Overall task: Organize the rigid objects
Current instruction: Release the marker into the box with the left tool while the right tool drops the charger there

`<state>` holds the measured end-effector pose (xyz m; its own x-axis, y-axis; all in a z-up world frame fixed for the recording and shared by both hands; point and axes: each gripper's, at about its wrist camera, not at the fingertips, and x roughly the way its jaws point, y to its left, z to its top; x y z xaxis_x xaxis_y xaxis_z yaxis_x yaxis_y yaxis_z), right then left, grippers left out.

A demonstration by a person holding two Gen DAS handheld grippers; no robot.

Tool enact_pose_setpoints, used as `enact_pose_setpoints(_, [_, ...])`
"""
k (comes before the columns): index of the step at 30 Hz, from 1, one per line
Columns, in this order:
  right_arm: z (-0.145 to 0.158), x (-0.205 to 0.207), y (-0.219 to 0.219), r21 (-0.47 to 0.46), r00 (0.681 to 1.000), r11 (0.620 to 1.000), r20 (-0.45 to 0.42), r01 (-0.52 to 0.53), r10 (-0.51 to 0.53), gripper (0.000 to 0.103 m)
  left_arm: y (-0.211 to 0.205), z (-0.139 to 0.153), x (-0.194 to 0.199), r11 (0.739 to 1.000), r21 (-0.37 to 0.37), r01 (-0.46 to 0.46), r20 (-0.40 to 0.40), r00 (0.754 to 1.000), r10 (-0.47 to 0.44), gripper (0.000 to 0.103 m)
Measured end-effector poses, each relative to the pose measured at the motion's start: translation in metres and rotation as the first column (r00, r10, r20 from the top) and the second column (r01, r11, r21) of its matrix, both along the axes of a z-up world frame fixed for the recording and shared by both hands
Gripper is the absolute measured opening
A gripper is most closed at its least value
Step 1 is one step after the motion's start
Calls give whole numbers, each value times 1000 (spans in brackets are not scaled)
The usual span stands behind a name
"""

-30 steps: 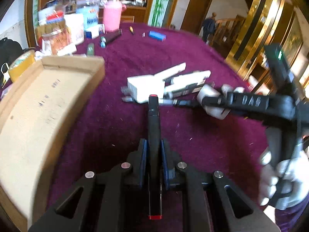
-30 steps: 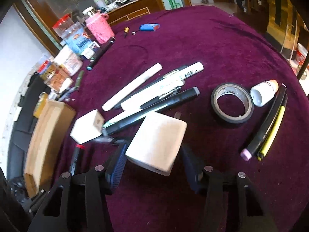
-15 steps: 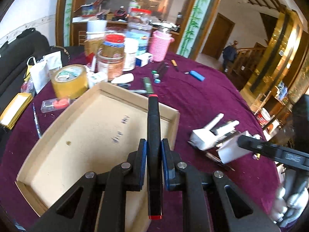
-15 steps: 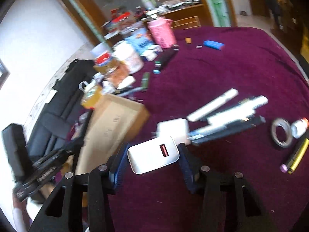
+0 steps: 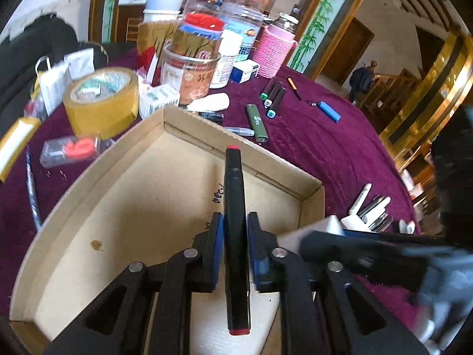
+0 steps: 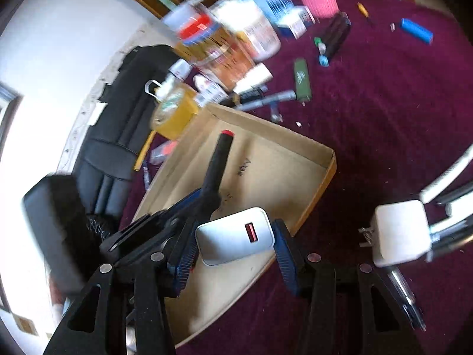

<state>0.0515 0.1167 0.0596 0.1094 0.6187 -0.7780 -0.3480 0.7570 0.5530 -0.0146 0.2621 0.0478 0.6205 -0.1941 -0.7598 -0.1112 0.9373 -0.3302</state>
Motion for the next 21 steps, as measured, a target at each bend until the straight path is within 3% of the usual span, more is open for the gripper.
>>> enact_pose_setpoints(2, [-4, 14, 0, 10, 1000, 1000, -12, 16, -16, 56, 5, -5, 0, 999, -32, -29, 2, 1000, 29, 46])
enact_pose_setpoints(5, [-8, 32, -1, -11, 997, 998, -22, 69, -69, 61, 11, -13, -1, 993, -101, -55, -4, 999, 54, 63])
enact_pose_setpoints(8, [-6, 40, -1, -18, 996, 996, 9, 92, -91, 68, 17, -28, -3, 971, -222, -91, -45, 996, 83, 66])
enact_pose_setpoints(11, [0, 43, -3, -24, 992, 994, 75, 105, -103, 70, 15, -31, -13, 946, -291, -141, -34, 990, 137, 70])
enact_pose_setpoints(16, [18, 36, -21, 27, 983, 991, 128, 128, -130, 70, -12, -28, -20, 935, -311, -170, -20, 985, 172, 82])
enact_pose_setpoints(21, [57, 10, -68, 46, 950, 984, 256, 171, -177, 72, -25, -23, -19, 930, -335, -153, -9, 987, 159, 82])
